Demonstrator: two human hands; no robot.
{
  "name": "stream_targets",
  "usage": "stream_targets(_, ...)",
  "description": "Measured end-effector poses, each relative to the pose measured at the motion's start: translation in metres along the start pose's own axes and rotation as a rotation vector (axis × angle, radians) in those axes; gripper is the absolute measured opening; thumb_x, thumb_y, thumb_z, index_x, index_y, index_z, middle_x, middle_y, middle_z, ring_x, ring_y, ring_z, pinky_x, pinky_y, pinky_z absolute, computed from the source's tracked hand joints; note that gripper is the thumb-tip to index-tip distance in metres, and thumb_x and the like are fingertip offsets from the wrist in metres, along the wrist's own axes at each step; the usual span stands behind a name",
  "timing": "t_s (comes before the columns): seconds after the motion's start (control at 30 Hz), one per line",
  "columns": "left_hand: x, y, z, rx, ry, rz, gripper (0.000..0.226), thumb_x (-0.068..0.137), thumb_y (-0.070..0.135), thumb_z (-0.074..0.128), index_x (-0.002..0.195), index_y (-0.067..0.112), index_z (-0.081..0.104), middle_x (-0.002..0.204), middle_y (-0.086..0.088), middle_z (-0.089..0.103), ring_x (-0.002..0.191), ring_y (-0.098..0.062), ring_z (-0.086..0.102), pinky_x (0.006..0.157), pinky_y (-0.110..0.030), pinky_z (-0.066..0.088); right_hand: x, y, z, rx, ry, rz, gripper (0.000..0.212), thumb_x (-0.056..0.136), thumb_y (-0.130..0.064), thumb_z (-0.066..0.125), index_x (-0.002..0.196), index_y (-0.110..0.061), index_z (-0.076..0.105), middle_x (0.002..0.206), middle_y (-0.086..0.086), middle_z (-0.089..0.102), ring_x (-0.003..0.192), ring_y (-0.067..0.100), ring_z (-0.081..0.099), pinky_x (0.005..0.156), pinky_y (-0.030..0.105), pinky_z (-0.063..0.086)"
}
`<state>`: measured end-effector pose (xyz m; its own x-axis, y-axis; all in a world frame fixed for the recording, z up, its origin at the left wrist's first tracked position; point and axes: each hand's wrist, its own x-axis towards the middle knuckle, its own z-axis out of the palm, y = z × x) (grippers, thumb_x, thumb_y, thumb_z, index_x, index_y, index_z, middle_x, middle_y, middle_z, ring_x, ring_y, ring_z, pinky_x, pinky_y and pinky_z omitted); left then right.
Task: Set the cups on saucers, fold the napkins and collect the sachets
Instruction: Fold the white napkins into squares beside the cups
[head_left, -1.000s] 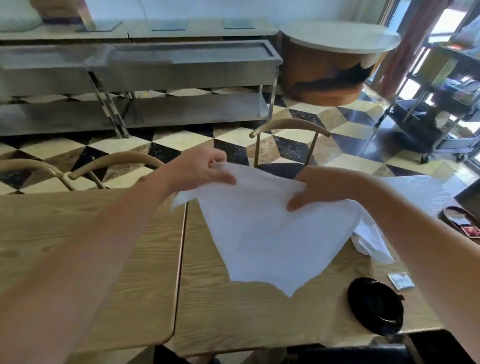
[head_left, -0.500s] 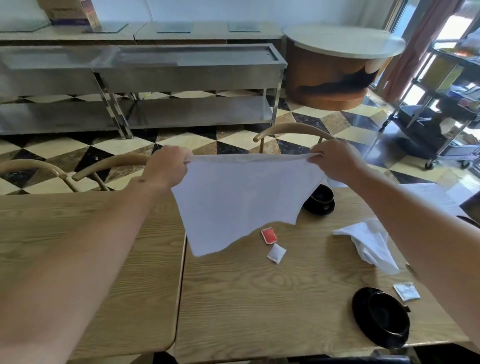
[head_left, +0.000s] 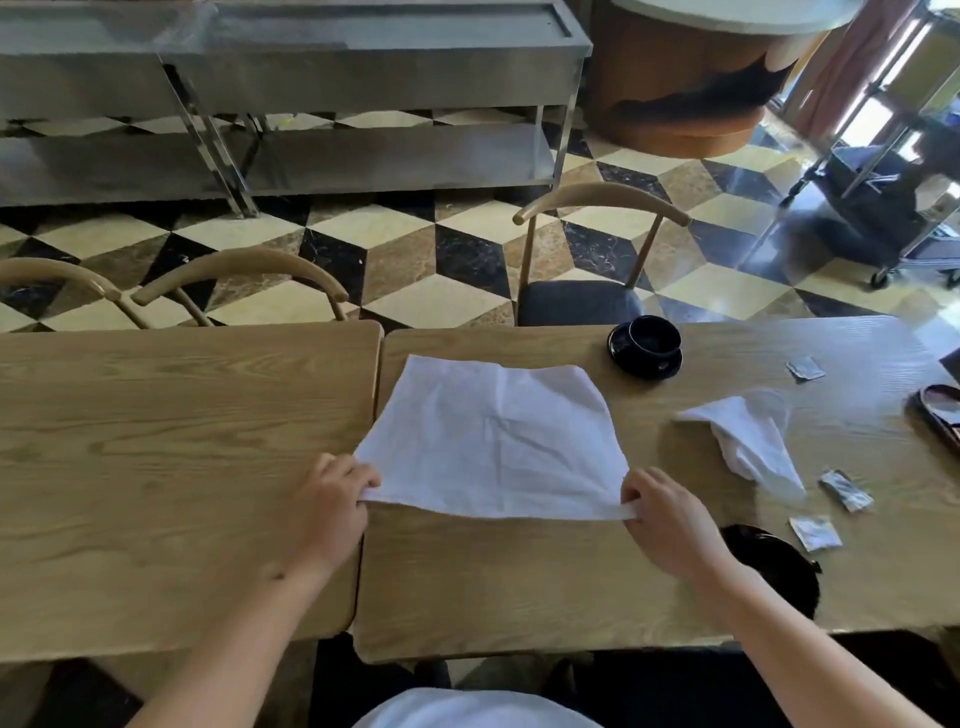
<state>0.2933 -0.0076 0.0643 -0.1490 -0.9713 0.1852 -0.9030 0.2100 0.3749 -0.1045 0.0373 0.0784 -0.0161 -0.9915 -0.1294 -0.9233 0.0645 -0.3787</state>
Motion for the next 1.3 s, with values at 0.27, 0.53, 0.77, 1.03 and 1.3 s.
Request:
stream_targets(0.27,-0.089,-0.013,0.082,-0.146,-0.211,-0.664,0.031,0.090,-0.005,0.055,0.094,0.018,0.075,0.113,-0.007,0.051,0.099,-0.030,0.056,0.082,-0.040,0.049,-0.061,0.020,0.124,0.060,-0.321,0.228,0.016,0.092,-0.013,0.053,0.100,-0.021,0.063,0.099,-0.005,0.050,0.095,0.018,0.052,0.068,0.026,0.041)
stream_targets(0.53,-0.110,-0.024,0.100,-0.661,-0.159,-1.145,0.017,0.094,0.005,0.060,0.090,0.018,0.069,0.088,-0.004,0.070,0.074,-0.018,0.064,0.062,-0.029,0.048,-0.068,0.033,0.136,0.312,-0.420,0.492,0.014,0.091,-0.011,0.057,0.081,-0.018,0.063,0.077,-0.002,0.064,0.075,0.021,0.060,0.056,0.028,0.040)
stream_targets(0.77,-0.119,-0.050,0.084,-0.599,-0.485,-0.982,0.010,0.089,0.008,0.071,0.084,0.016,0.076,0.082,-0.001,0.074,0.079,-0.018,0.069,0.063,-0.028,0.052,-0.061,0.045,0.115,0.164,-0.688,0.438,0.014,0.088,-0.025,0.068,0.076,-0.029,0.062,0.084,-0.007,0.065,0.077,0.010,0.059,0.059,0.022,0.040)
stream_targets(1.03,-0.057,-0.069,0.065,-0.633,-0.421,-0.789,0.015,0.086,0.032,0.078,0.079,0.020,0.072,0.051,0.015,0.060,0.057,-0.012,0.052,0.056,-0.033,0.036,-0.019,0.040,0.071,0.346,-0.570,0.530,0.026,0.084,-0.029,0.078,0.107,-0.021,0.068,0.100,-0.001,0.067,0.090,0.020,0.064,0.078,0.030,0.049)
stream_targets(1.3,0.077,-0.064,0.080,-0.682,-0.356,-0.715,0.013,0.087,0.033,0.071,0.085,0.020,0.069,0.067,0.002,0.059,0.061,-0.018,0.049,0.064,-0.034,0.038,0.060,0.049,0.038,0.715,-0.225,0.617,0.017,0.083,-0.018,0.075,0.094,-0.006,0.073,0.096,0.011,0.076,0.095,0.028,0.072,0.090,0.044,0.057)
